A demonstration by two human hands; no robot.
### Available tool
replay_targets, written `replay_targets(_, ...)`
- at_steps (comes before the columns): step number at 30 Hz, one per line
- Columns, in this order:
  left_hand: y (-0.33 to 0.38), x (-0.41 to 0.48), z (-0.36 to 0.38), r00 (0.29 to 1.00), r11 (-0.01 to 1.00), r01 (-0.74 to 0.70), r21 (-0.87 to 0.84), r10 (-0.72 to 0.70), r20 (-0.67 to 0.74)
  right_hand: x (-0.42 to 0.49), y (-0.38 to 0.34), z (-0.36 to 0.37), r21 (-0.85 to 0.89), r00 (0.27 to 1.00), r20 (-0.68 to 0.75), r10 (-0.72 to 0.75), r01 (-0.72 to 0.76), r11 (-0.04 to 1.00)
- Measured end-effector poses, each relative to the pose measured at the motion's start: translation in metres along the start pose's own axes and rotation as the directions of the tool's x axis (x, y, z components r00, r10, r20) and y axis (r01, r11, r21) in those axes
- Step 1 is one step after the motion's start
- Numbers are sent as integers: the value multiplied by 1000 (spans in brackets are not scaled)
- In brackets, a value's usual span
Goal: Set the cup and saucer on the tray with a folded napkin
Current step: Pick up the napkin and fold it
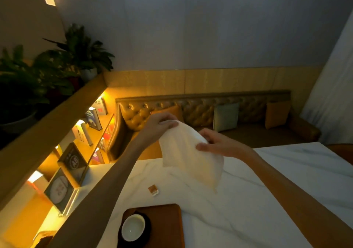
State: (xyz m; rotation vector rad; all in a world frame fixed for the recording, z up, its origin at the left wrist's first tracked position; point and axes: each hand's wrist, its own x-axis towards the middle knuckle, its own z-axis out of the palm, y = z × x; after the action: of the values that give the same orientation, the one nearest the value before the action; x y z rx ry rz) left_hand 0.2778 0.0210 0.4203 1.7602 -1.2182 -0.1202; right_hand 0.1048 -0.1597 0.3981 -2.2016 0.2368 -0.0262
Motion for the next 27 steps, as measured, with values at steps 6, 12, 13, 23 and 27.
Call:
replay_targets(6, -18, -45, -42, 1000, 993, 11, 118, -10, -9, -30, 2, 15, 215, 985, -168, -46, 82, 973)
replay_targets(12, -12, -67, -37, 994, 988, 98, 118, -91, -64, -42, 5, 4, 228, 901, -419, -112, 224, 948)
replay_targets(13, -11, -71, -34, 990, 985, 131, 114, -124, -69, -45, 7, 1, 239, 888, -448, -106, 233, 943)
replay_targets(23, 38, -82, 88, 879, 893, 361, -269, -422, -221, -67, 41, 17, 306, 834, -547, 63, 130, 943)
replay_targets(27, 70, -78, 136, 921, 915, 283, -289, -343, -184, -80, 38, 32, 248, 862, -505, -50, 200, 948)
